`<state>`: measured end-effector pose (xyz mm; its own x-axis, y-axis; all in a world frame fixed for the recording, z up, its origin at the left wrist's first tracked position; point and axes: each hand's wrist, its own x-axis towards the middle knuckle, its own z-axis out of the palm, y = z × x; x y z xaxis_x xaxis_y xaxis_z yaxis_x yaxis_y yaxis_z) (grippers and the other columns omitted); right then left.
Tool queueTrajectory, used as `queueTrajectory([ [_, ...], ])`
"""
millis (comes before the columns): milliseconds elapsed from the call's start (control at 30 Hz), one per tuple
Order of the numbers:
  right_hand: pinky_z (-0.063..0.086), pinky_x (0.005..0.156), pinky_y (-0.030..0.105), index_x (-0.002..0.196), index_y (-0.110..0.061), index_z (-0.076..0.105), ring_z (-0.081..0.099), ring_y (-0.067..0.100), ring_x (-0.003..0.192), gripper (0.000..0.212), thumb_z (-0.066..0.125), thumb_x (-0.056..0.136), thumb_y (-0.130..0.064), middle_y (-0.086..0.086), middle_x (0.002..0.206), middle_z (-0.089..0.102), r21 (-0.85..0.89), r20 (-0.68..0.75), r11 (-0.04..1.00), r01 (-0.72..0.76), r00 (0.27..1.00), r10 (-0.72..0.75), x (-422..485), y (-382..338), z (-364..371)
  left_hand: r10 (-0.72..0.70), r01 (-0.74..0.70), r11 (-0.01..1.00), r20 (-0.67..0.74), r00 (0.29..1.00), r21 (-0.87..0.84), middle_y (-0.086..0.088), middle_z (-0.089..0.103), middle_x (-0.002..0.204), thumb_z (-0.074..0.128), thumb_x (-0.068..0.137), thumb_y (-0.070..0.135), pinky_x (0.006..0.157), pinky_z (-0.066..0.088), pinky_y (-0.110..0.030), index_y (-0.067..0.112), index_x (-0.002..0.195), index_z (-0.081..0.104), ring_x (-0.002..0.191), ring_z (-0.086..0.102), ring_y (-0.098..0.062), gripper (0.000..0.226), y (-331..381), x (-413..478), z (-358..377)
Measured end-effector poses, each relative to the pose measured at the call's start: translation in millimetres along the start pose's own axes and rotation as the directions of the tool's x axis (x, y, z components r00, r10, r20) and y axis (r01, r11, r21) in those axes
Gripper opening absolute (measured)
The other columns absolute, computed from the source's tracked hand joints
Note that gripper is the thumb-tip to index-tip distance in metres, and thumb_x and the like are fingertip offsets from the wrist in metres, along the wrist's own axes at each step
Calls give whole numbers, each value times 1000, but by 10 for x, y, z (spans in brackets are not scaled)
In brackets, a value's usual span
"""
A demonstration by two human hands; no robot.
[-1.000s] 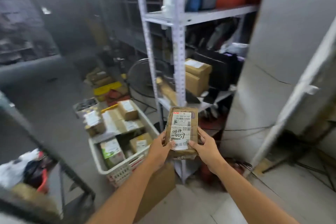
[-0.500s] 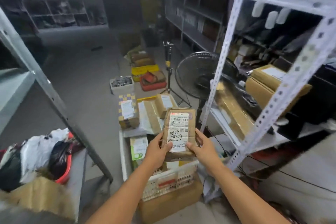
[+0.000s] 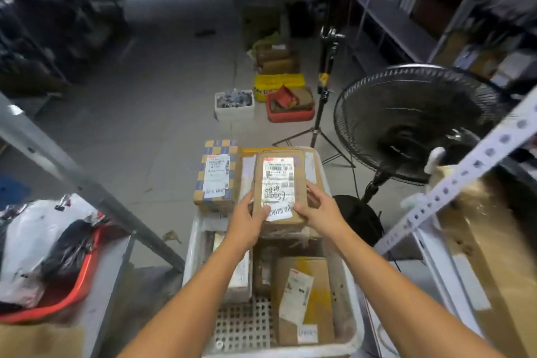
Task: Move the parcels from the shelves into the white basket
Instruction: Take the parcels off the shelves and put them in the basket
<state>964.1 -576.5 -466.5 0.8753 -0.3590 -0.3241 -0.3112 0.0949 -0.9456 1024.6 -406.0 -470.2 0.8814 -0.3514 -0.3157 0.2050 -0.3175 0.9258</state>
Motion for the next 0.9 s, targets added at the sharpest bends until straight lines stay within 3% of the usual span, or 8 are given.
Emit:
queueTrajectory([
  [200, 57, 85, 28, 134, -33, 51, 61, 0, 108, 61, 67, 86, 1, -16, 116, 64, 45, 18, 998, -52, 999, 51, 1039, 274, 0, 6, -6, 1000, -50, 999, -2, 8, 64, 112, 57, 94, 19, 69, 47, -11, 29, 135, 47, 96, 60, 0, 43, -242, 986, 113],
  [300, 52, 98, 42, 141, -28, 46, 56, 13, 122, 66, 68, 86, 2, -4, 133, 58, 71, 22, 994, -77, 997, 76, 1395, 401, 11, -3, 2, 1000, -74, 997, -4, 9, 64, 111, 57, 94, 16, 71, 47, -12, 26, 139, 44, 94, 60, 2, 48, -349, 1322, 134],
  [367, 49, 102, 45, 143, -24, 44, 54, 15, 126, 68, 68, 85, 2, -1, 137, 56, 64, 27, 996, -68, 997, 66, 1573, 409, 8, -3, 2, 1000, -78, 997, -21, 4, 64, 116, 58, 93, 16, 77, 47, -18, 24, 140, 43, 101, 62, -7, 49, -395, 1468, 136],
  [433, 45, 105, 47, 144, -20, 43, 52, 16, 128, 67, 67, 86, 2, 2, 139, 55, 38, 40, 998, -57, 998, 55, 1688, 371, 19, -7, 4, 999, -89, 996, -37, 6, 65, 113, 58, 93, 15, 76, 47, -17, 24, 140, 43, 98, 61, -2, 49, -403, 1562, 126],
  [533, 44, 106, 45, 145, -19, 40, 51, 14, 128, 68, 67, 87, 1, 2, 139, 54, 6, 47, 998, -62, 997, 62, 1795, 319, 42, -11, 10, 1000, -118, 993, -14, 7, 65, 113, 58, 94, 16, 72, 47, -14, 25, 138, 46, 95, 60, 3, 47, -372, 1677, 99],
  [667, 45, 106, 44, 147, -18, 38, 52, 12, 125, 67, 65, 88, 0, 2, 139, 54, -30, 49, 995, -98, 994, 99, 1875, 300, 52, -47, 47, 999, -118, 992, -3, 2, 65, 118, 56, 94, 14, 82, 52, -25, 24, 138, 45, 102, 63, -12, 47, -381, 1756, 146],
  [767, 48, 103, 40, 145, -21, 41, 55, 5, 115, 65, 66, 88, -2, -2, 135, 57, -87, 76, 992, -90, 992, 97, 1967, 325, 59, -66, 66, 998, -131, 989, -7, 4, 65, 116, 55, 95, 13, 76, 50, -19, 26, 141, 41, 99, 63, -10, 50, -434, 1812, 178],
  [900, 48, 102, 33, 143, -20, 45, 54, 6, 119, 62, 65, 88, -1, -3, 133, 59, -137, 76, 988, -76, 993, 87, 2025, 390, 82, -90, 91, 996, -133, 987, -4, 3, 61, 120, 54, 95, 13, 72, 48, -16, 25, 143, 39, 105, 60, -14, 51, -500, 1888, 204],
])
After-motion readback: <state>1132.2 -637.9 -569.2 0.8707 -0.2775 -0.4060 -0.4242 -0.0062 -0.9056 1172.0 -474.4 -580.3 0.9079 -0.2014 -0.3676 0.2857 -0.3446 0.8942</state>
